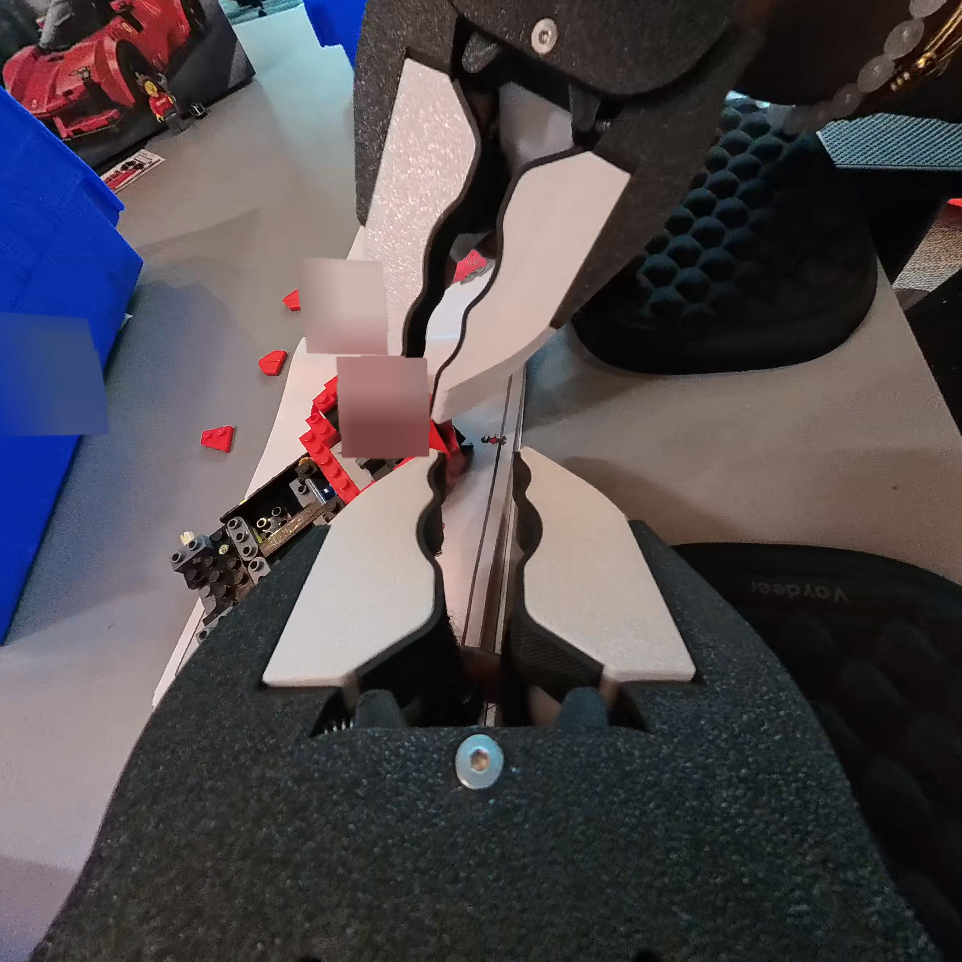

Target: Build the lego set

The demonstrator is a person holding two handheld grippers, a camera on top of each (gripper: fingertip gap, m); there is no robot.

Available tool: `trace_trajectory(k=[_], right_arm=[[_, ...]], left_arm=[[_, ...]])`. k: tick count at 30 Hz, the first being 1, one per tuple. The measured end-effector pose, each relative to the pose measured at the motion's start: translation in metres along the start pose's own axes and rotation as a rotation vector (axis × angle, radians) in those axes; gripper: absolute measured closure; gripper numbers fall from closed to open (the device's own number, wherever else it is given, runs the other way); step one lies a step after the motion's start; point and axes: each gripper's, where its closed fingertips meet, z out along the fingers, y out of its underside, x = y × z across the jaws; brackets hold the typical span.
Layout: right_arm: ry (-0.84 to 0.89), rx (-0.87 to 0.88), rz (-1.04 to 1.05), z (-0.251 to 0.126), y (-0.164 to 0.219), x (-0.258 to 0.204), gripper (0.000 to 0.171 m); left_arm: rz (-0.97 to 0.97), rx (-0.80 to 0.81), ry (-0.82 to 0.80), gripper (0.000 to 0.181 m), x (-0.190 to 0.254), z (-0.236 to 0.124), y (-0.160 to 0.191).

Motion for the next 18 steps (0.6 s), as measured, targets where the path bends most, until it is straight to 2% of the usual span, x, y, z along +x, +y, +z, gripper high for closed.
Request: trace_trajectory(k=[8,18], right_arm=[[0.001,0.0,-0.003,-0.0006,0.0012,0.0007,0.161],[0.0,0.005,0.005,-0.0005,0.0016,0.0011,0.161]], left_arm=[[-0.033,-0.009,-0.031,0.158,-0.0069,-0.006,0.0032],[-0.038,-0.039,0.018,0.158,0.0022,-0.0016,0.0065]])
